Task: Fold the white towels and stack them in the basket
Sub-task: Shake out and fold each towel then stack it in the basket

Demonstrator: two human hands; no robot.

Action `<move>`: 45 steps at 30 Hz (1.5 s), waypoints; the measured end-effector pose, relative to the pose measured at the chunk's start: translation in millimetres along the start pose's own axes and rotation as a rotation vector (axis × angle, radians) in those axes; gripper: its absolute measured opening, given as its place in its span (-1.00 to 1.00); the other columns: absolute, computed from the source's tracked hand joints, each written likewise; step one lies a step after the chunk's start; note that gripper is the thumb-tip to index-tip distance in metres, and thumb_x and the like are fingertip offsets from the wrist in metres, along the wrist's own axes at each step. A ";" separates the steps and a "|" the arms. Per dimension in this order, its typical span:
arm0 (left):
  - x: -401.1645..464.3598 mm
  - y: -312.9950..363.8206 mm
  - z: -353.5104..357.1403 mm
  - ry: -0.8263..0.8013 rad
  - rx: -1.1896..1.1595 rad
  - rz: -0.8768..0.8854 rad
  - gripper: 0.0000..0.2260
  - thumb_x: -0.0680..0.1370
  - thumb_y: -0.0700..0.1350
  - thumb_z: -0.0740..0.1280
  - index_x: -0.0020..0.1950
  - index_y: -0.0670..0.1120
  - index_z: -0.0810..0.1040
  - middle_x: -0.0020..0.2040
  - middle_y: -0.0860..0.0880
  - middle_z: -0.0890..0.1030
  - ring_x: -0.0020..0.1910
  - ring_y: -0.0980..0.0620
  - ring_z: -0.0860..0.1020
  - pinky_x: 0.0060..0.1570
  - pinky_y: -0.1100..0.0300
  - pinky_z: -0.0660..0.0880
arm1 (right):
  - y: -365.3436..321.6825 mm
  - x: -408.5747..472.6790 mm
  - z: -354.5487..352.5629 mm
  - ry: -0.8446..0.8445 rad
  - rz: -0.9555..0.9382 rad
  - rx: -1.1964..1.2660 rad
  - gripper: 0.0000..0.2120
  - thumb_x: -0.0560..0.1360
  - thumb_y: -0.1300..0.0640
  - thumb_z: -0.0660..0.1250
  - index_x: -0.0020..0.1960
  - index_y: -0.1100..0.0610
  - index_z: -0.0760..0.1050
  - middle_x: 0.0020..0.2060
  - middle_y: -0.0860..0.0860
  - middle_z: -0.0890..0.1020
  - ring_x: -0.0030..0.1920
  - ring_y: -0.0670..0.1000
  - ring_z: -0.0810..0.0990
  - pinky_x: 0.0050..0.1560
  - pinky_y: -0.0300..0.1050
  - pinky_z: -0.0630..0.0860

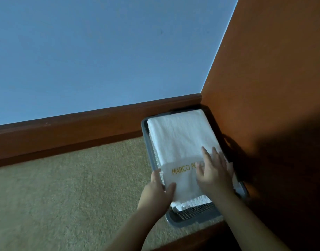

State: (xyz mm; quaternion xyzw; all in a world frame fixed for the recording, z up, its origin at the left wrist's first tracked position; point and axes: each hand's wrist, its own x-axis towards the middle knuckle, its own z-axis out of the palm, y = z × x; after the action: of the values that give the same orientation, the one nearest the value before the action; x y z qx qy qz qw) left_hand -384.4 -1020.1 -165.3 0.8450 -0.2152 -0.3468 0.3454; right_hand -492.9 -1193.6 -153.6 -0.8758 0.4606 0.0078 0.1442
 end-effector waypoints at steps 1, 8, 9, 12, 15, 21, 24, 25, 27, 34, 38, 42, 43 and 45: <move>-5.7 -6.5 -9.7 0.021 0.008 0.010 -0.47 0.64 0.16 0.33 0.52 0.12 0.19 -0.04 0.11 0.65 -0.14 0.19 0.65 -0.16 0.13 0.67 | -11.7 -2.6 -0.1 -0.032 -0.060 0.002 -0.37 0.69 -0.17 0.10 0.69 -0.11 0.00 0.69 0.04 -0.01 0.68 0.10 -0.11 0.61 0.32 -0.12; -60.7 -79.5 -126.2 0.376 -0.042 -0.010 -0.51 0.61 0.18 0.36 0.50 0.25 0.29 0.00 0.18 0.61 -0.15 0.28 0.62 -0.09 0.16 0.62 | -152.6 -34.8 -3.5 -0.099 -0.493 0.079 -0.31 0.70 -0.23 0.09 0.69 -0.12 -0.18 0.70 0.01 -0.12 0.69 0.11 -0.11 0.64 0.21 -0.02; -72.4 -91.6 -147.3 0.434 -0.069 -0.027 -0.54 0.61 0.16 0.37 0.47 0.26 0.32 0.00 0.18 0.62 -0.15 0.30 0.61 -0.10 0.18 0.62 | -178.9 -42.3 -1.0 -0.097 -0.554 0.107 -0.28 0.69 -0.22 0.11 0.70 -0.10 -0.18 0.70 0.02 -0.10 0.69 0.10 -0.08 0.64 0.18 0.04; -111.3 -131.3 -210.7 0.621 -0.186 -0.110 -0.58 0.59 0.13 0.42 0.41 0.27 0.40 0.01 0.17 0.64 -0.13 0.27 0.63 -0.10 0.16 0.62 | -261.3 -74.2 7.5 -0.142 -0.747 0.171 -0.26 0.69 -0.21 0.15 0.69 -0.10 -0.20 0.70 0.04 -0.10 0.69 0.08 -0.06 0.64 0.09 0.13; -155.1 -174.2 -268.9 0.805 -0.262 -0.171 -0.61 0.59 0.12 0.43 0.39 0.27 0.43 0.01 0.18 0.64 -0.12 0.25 0.63 -0.14 0.14 0.60 | -342.9 -116.8 17.3 -0.223 -0.936 0.163 -0.27 0.70 -0.21 0.14 0.69 -0.12 -0.22 0.70 0.01 -0.15 0.69 0.05 -0.11 0.66 0.07 0.05; -256.6 -270.8 -376.6 1.108 -0.346 -0.274 -0.66 0.60 0.11 0.42 0.34 0.25 0.46 0.01 0.17 0.64 -0.12 0.26 0.61 -0.24 0.20 0.50 | -498.6 -217.9 45.7 -0.332 -1.294 0.144 -0.29 0.70 -0.13 0.18 0.70 -0.08 -0.14 0.70 0.01 -0.01 0.68 0.02 -0.03 0.64 0.06 0.13; -301.1 -329.0 -425.4 1.236 -0.373 -0.315 -0.70 0.59 0.07 0.45 0.29 0.20 0.52 -0.03 0.17 0.66 -0.13 0.26 0.62 -0.20 0.18 0.51 | -578.4 -269.6 67.2 -0.355 -1.412 0.120 -0.31 0.69 -0.09 0.21 0.69 -0.04 -0.07 0.68 0.01 0.08 0.66 0.01 0.03 0.62 0.03 0.16; -313.5 -349.1 -440.6 1.271 -0.381 -0.329 -0.72 0.58 0.06 0.46 0.28 0.19 0.53 -0.05 0.17 0.66 -0.14 0.27 0.62 -0.18 0.17 0.52 | -605.0 -285.0 77.0 -0.360 -1.438 0.103 -0.32 0.69 -0.09 0.21 0.69 -0.03 -0.04 0.67 0.02 0.10 0.66 0.01 0.04 0.61 0.02 0.17; -333.7 -389.6 -471.9 1.298 -0.385 -0.365 -0.75 0.58 0.05 0.46 0.24 0.20 0.55 -0.05 0.17 0.67 -0.15 0.33 0.60 -0.19 0.22 0.49 | -659.1 -312.2 99.9 -0.381 -1.449 0.062 -0.35 0.68 -0.08 0.22 0.67 -0.04 0.03 0.66 0.03 0.15 0.65 0.04 0.09 0.58 0.03 0.22; -347.4 -545.5 -598.8 1.211 -0.230 -0.471 -0.78 0.59 0.09 0.40 0.21 0.27 0.53 0.06 0.16 0.61 0.03 0.21 0.59 0.01 0.12 0.57 | -846.9 -377.8 191.2 -0.517 -1.383 -0.116 -0.50 0.63 -0.12 0.26 0.54 -0.07 0.31 0.44 -0.03 0.40 0.38 0.06 0.43 0.31 0.02 0.48; -325.6 -617.3 -664.6 1.099 0.137 -0.495 -0.75 0.62 0.01 0.34 0.28 0.21 0.55 0.18 0.09 0.53 0.25 -0.01 0.43 0.11 0.06 0.49 | -918.7 -398.6 245.7 -0.617 -1.303 -0.187 -0.54 0.62 -0.14 0.30 0.47 -0.07 0.38 0.41 -0.07 0.45 0.37 0.05 0.47 0.31 0.05 0.49; -296.5 -675.6 -711.6 0.945 0.525 -0.451 -0.69 0.48 -0.07 0.50 0.20 0.13 0.63 0.21 -0.02 0.52 0.18 -0.13 0.49 -0.02 -0.01 0.51 | -957.7 -411.0 297.0 -0.669 -1.220 -0.241 -0.52 0.62 -0.15 0.32 0.47 0.03 0.40 0.45 -0.06 0.39 0.37 0.07 0.48 0.29 0.00 0.49; -290.8 -690.2 -718.5 0.902 0.632 -0.424 -0.63 0.36 -0.10 0.58 0.13 0.09 0.66 0.17 -0.05 0.54 0.11 -0.15 0.53 -0.09 -0.03 0.51 | -963.3 -413.5 309.7 -0.676 -1.203 -0.261 -0.49 0.63 -0.14 0.33 0.49 0.05 0.38 0.47 -0.05 0.36 0.39 0.09 0.47 0.31 0.00 0.48; -282.5 -716.5 -731.5 0.823 0.810 -0.363 -0.59 0.24 -0.18 0.58 0.06 0.02 0.66 0.13 -0.12 0.55 0.06 -0.18 0.56 -0.11 -0.06 0.53 | -970.7 -417.2 334.5 -0.698 -1.166 -0.293 -0.42 0.62 -0.13 0.34 0.55 0.05 0.30 0.52 -0.03 0.29 0.43 0.11 0.43 0.35 0.03 0.47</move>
State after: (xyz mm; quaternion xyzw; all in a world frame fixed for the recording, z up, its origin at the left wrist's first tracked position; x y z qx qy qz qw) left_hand 53.6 -52.6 -186.0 0.9973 -0.0313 0.0647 -0.0135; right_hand 92.2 -252.6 -174.8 -0.9369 -0.1643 0.2722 0.1450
